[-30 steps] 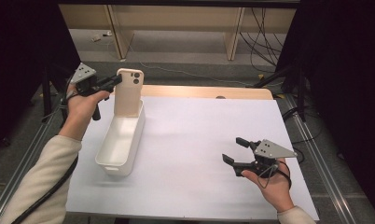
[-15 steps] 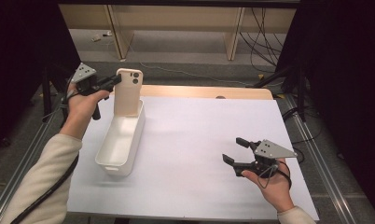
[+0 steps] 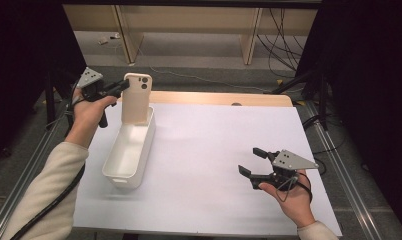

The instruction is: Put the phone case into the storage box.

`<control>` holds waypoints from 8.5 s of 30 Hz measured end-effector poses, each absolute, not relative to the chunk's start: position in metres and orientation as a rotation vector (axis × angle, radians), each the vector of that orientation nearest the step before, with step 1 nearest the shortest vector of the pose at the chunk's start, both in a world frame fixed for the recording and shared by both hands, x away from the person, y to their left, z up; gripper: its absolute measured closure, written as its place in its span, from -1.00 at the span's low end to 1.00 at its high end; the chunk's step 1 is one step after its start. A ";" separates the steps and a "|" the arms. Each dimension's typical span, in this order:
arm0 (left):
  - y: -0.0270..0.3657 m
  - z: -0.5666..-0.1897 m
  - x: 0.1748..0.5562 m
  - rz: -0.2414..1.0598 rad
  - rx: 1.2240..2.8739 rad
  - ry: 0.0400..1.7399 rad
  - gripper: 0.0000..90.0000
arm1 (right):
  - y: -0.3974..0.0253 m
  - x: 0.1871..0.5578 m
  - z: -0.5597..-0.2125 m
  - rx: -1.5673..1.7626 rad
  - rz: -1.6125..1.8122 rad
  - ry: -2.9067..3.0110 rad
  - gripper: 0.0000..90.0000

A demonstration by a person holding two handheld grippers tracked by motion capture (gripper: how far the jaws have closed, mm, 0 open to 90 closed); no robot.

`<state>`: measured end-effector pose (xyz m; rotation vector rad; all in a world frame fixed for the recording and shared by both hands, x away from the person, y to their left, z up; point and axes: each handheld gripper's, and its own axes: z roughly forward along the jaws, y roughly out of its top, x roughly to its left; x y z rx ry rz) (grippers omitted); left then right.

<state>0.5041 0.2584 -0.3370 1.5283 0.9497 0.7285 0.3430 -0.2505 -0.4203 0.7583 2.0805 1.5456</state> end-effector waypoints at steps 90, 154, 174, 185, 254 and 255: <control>0.250 -0.350 0.539 0.722 1.529 0.956 0.82 | -0.251 0.344 -0.424 0.764 1.554 2.093 -0.49; 0.255 -0.371 0.553 0.723 1.550 0.997 0.81 | -0.252 0.345 -0.426 0.763 1.554 2.108 -0.49; 0.261 -0.378 0.557 0.731 1.565 0.991 0.81 | -0.252 0.346 -0.427 0.765 1.544 2.109 -0.49; 0.259 -0.384 0.555 0.685 1.546 1.058 0.81 | -0.252 0.346 -0.427 0.763 1.542 2.108 -0.49; 0.259 -0.404 0.559 0.723 1.702 1.176 0.51 | -0.250 0.345 -0.427 0.787 1.546 2.122 -0.49; 0.259 -0.404 0.559 0.726 1.697 1.180 0.50 | -0.250 0.345 -0.427 0.788 1.547 2.121 -0.49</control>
